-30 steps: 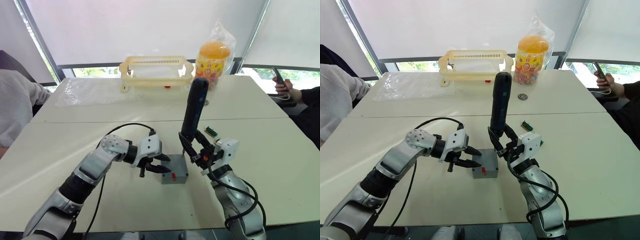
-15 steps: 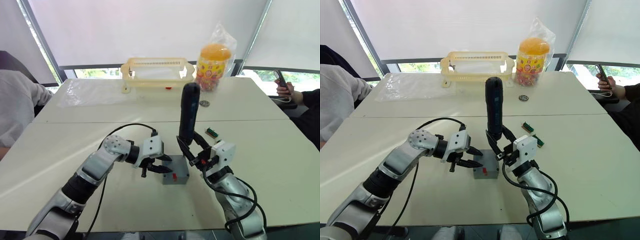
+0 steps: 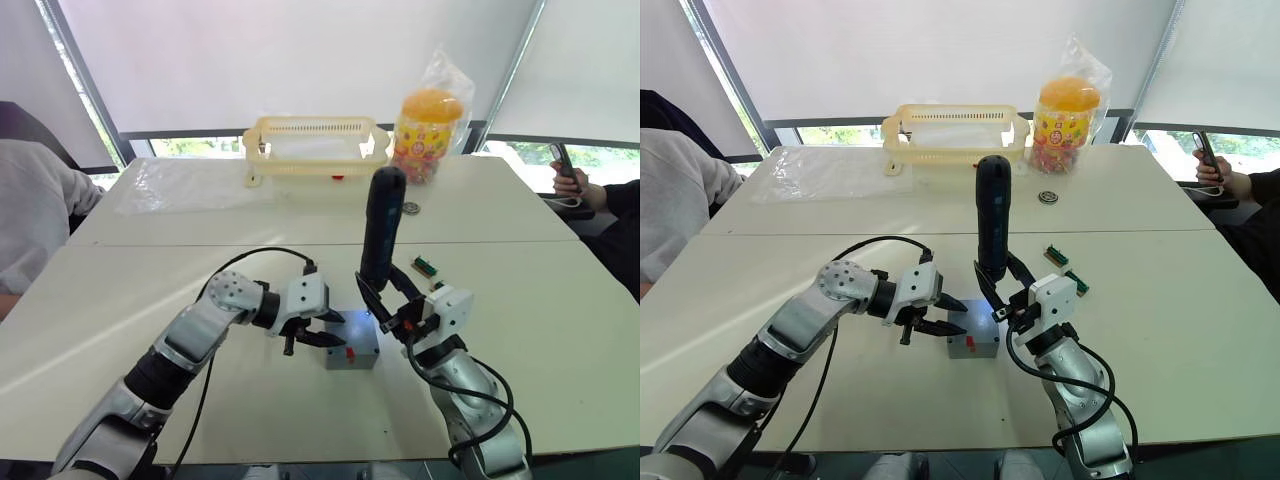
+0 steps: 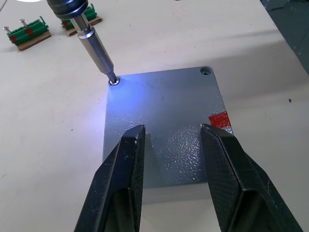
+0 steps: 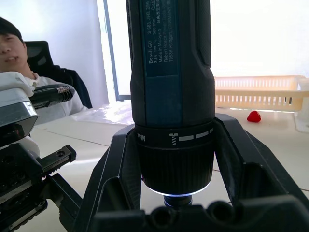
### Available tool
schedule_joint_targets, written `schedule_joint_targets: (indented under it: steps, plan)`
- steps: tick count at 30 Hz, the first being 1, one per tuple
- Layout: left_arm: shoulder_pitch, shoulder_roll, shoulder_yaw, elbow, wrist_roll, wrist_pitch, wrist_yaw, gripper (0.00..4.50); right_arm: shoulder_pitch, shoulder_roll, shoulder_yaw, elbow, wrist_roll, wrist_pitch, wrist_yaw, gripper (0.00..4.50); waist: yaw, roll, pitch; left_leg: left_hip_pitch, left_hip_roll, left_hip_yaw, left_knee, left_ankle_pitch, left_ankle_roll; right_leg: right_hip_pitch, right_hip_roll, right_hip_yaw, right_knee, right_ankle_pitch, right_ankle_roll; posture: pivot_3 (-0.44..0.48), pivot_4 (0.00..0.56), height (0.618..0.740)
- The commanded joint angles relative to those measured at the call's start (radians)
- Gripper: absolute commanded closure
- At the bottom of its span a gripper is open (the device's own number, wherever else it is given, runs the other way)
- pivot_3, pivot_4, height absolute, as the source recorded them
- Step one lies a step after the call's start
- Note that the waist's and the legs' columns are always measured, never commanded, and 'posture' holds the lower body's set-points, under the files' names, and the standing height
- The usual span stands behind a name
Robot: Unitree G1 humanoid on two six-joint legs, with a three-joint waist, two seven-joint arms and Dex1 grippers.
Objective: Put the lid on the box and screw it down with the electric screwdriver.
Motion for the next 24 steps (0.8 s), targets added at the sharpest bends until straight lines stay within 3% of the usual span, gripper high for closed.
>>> schedule_joint_targets:
  steps: [1, 24]
  plan:
    - [0.030, 0.008, -0.065, 0.031, 0.053, 0.013, -0.008, 2.69, 0.055, -0.019, -0.011, 0.110, -0.025, 0.048, -0.004, 2.79, 0.000, 0.000, -0.001, 0.000, 0.000, 0.000, 0.000, 0.000, 0.000, 0.000, 0.000, 0.000, -0.001, 0.000, 0.000, 0.000, 0.150, 0.740]
    - [0.029, 0.010, -0.072, 0.032, 0.058, 0.009, -0.003, 2.69, 0.085, -0.014, -0.002, 0.158, -0.027, 0.024, -0.006, 2.79, 0.001, -0.001, -0.012, 0.001, -0.001, -0.002, -0.011, 0.000, -0.001, 0.002, -0.007, 0.000, -0.014, 0.000, -0.002, 0.000, 0.150, 0.740]
